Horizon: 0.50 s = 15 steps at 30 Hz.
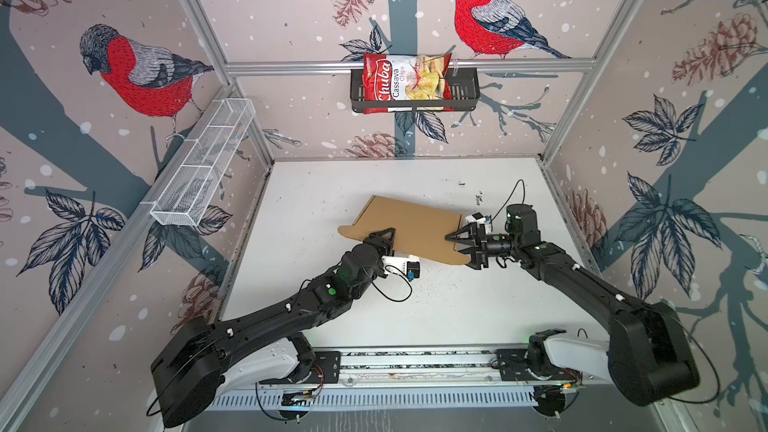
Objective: Fold the paper box
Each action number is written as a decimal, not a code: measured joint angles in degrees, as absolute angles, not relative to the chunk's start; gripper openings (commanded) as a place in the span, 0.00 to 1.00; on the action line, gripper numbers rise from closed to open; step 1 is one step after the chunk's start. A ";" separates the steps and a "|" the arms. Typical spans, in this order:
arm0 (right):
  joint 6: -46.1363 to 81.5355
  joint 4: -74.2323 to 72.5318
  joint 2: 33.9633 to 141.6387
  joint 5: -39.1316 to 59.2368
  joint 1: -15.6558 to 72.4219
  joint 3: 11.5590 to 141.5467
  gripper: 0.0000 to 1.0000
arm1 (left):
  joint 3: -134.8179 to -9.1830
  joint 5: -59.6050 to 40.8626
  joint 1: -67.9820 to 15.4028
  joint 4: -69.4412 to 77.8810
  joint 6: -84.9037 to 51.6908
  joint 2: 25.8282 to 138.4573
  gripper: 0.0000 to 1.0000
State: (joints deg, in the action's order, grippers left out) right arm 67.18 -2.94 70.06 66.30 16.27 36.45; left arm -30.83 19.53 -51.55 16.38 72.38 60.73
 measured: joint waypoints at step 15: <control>43.27 10.90 69.21 51.83 3.03 44.77 0.76 | -48.77 14.96 -50.68 -11.38 54.98 67.92 0.56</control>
